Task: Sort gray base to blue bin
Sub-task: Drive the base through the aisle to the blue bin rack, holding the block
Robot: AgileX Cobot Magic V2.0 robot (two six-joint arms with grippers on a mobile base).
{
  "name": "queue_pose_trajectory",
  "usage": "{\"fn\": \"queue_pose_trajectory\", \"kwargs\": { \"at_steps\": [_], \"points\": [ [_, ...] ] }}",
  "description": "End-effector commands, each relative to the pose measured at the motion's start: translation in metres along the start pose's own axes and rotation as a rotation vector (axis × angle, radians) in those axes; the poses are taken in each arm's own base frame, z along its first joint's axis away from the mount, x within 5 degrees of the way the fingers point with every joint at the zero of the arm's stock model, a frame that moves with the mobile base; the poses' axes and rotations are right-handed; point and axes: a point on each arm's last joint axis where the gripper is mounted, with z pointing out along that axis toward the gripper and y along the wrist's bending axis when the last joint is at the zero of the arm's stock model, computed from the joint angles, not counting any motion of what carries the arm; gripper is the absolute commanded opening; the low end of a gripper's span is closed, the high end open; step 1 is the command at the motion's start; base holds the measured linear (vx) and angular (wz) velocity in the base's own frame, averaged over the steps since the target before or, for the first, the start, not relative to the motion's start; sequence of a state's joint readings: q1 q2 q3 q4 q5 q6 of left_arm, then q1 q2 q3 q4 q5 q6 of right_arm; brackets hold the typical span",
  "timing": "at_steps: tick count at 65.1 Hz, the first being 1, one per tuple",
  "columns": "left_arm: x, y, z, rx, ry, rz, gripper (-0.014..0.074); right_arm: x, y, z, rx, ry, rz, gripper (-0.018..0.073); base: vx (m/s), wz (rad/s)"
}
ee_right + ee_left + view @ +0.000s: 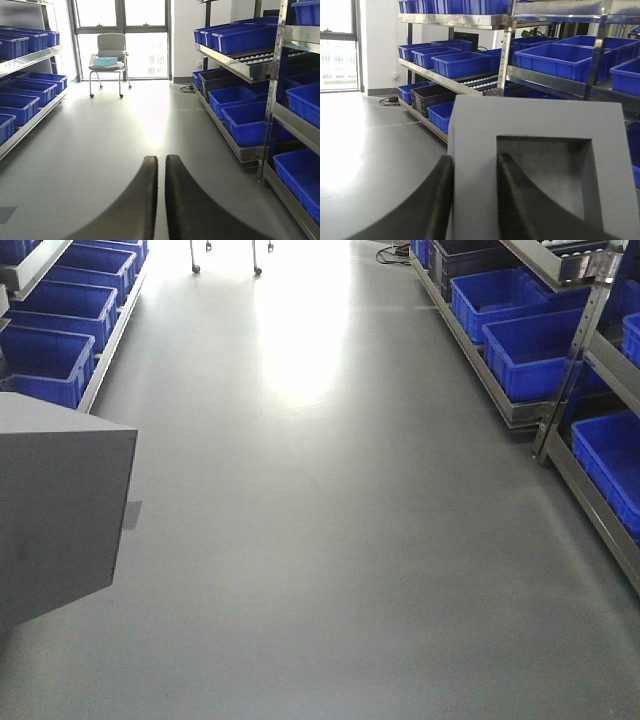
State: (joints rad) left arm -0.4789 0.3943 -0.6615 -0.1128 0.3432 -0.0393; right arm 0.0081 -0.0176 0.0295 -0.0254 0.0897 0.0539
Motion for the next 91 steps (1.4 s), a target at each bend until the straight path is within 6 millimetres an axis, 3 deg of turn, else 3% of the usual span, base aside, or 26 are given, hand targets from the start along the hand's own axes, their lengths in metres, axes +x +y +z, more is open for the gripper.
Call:
{"fn": "queue_pose_trajectory", "kwargs": {
  "at_steps": [1, 58, 91],
  "points": [
    [-0.0187, -0.0022, -0.0016, 0.014, -0.128, -0.012, 0.0004, -0.0068, 0.0001, -0.0008, 0.001, -0.081, -0.013, -0.0004, 0.48, -0.01],
    [-0.0186, -0.0022, -0.0016, 0.014, -0.127, -0.012, 0.0004, -0.0068, 0.0001, -0.0008, 0.001, -0.081, -0.013, -0.0004, 0.43, 0.12],
    [-0.0186, -0.0022, -0.0016, 0.014, -0.128, -0.012, 0.0004, -0.0068, 0.0001, -0.0008, 0.001, -0.081, -0.013, -0.0004, 0.33, 0.53]
  ]
}}
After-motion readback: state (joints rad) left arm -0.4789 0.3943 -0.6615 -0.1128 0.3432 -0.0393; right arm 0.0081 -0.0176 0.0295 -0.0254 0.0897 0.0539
